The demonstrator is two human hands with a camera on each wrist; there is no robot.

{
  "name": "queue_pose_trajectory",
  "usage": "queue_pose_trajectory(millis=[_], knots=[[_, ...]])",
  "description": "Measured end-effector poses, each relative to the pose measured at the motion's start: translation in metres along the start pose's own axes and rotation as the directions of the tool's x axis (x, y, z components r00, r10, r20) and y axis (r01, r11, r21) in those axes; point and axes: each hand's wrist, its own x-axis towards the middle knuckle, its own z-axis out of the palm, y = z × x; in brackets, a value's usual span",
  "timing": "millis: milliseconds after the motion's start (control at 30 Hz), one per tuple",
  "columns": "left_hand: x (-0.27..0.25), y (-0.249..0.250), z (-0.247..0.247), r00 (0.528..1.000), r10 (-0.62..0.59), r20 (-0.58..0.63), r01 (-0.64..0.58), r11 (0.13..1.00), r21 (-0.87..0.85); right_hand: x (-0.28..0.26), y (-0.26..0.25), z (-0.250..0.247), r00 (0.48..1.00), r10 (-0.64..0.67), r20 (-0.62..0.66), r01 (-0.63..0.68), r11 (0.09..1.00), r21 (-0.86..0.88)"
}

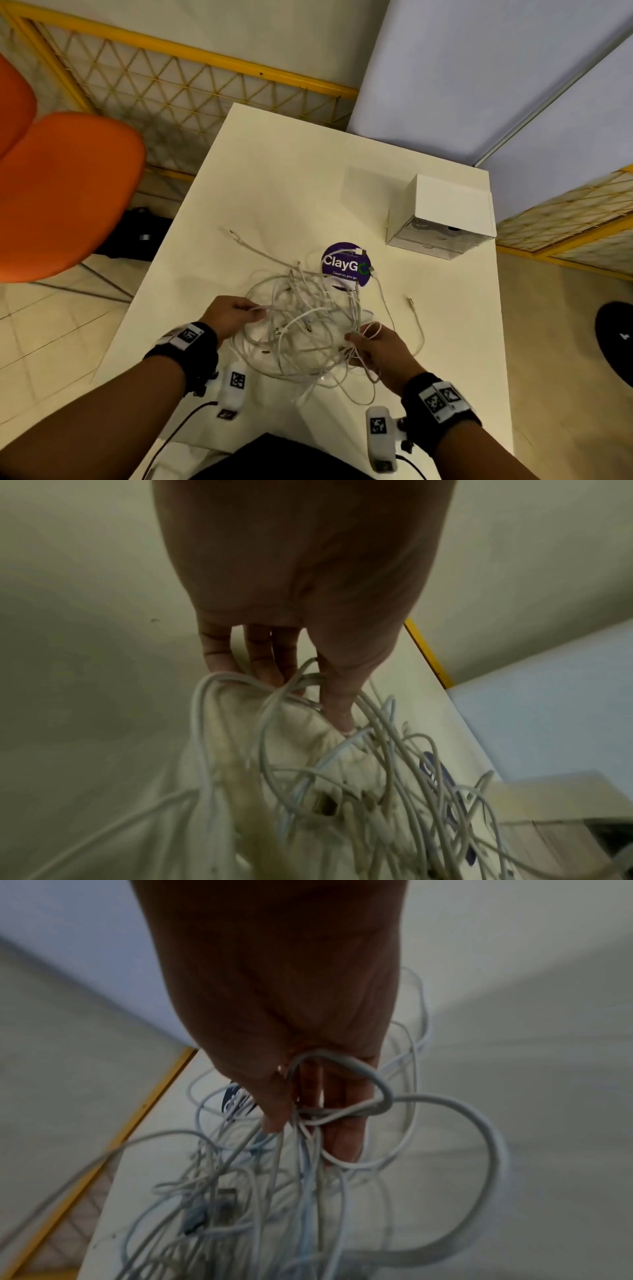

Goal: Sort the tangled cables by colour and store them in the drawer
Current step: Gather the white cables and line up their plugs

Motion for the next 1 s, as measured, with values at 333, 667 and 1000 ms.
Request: queue_pose_trajectory(millis=[333, 667, 1000], knots=[[0.014, -0.027, -0.004, 0.995, 0.094, -0.037, -0.082, 0.965, 0.249, 0.017, -0.062, -0.021, 0.965, 0.233, 0.118, -0.119, 0.795, -0.595], [-0.003, -0.028, -0.01, 0.975, 0.22, -0.041, -0.191, 0.912, 0.363, 0.086, -0.058, -0.056, 0.884, -0.044, -0.465, -0.322, 0.662, -0.676], [-0.018, 0.019, -0.021, 0.912, 0.334, -0.236, -0.273, 0.927, 0.258, 0.085, -0.025, -0.047, 0.913, -0.146, -0.38, -0.257, 0.519, -0.815]])
